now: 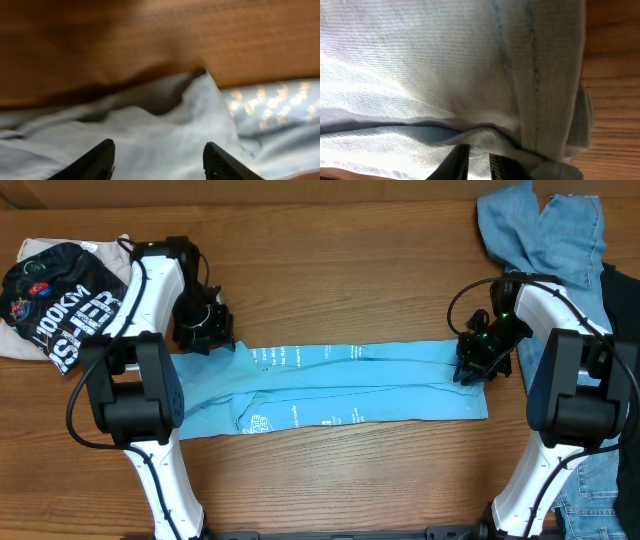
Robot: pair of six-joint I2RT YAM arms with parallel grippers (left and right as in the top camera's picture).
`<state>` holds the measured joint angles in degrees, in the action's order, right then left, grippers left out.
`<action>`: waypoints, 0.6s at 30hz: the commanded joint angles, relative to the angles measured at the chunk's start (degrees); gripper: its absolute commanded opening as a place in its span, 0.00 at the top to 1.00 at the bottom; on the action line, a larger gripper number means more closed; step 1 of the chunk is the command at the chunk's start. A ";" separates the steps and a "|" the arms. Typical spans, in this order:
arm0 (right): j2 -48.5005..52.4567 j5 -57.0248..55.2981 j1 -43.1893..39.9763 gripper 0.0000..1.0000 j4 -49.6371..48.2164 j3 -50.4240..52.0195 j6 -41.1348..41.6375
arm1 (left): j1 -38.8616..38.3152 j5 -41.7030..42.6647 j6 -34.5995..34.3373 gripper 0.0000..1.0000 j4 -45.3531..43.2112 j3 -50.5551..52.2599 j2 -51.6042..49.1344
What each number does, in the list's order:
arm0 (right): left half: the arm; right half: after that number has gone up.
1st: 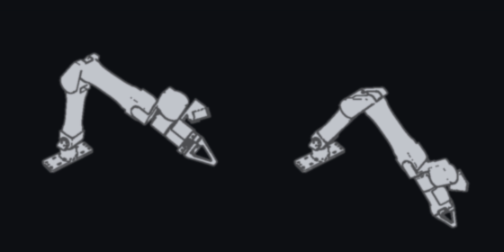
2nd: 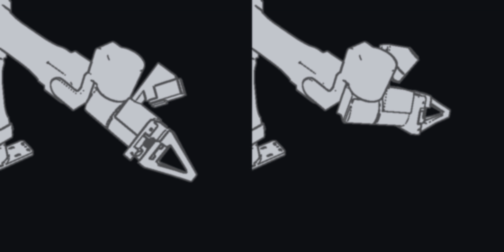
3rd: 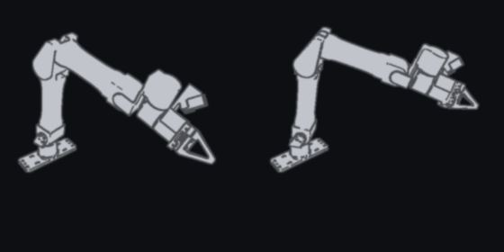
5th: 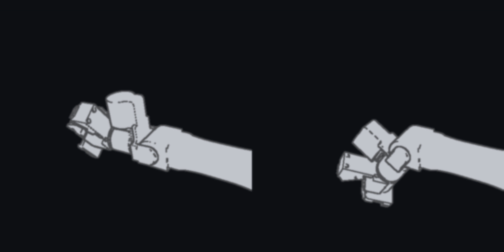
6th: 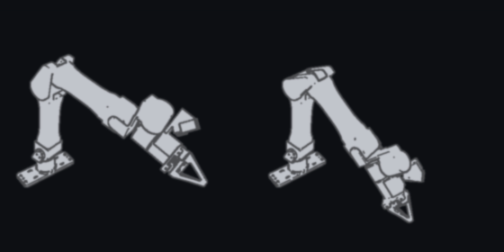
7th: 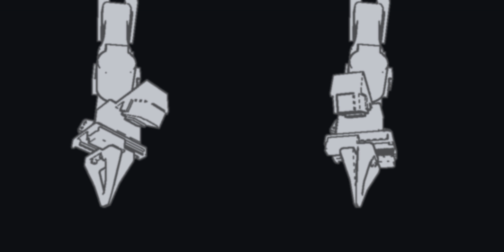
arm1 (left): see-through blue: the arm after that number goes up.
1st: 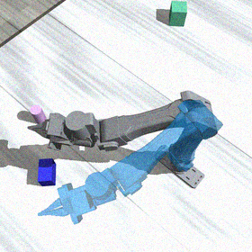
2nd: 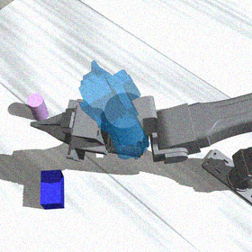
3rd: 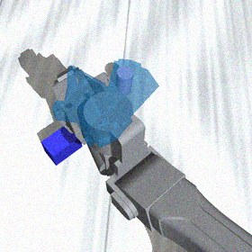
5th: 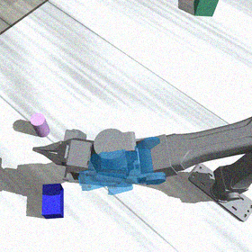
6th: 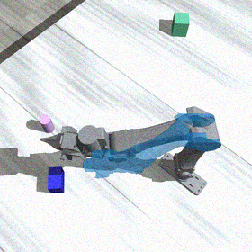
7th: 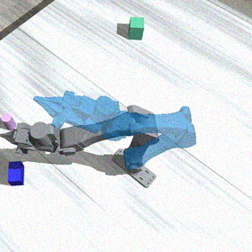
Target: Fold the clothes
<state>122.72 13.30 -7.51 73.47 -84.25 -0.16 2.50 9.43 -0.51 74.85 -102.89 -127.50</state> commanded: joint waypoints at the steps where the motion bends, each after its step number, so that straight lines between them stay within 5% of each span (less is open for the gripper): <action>1: 1.05 -0.52 0.15 0.82 -0.59 1.92 0.15 | 0.46 -3.19 -1.57 0.39 -1.79 0.57 1.49; 18: 1.05 -0.55 0.15 0.82 -0.37 1.92 0.15 | -2.69 1.60 7.41 0.47 -3.10 0.70 -3.23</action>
<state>122.72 13.32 -7.51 73.54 -84.25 -0.16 1.19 9.72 4.08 71.72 -102.74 -128.51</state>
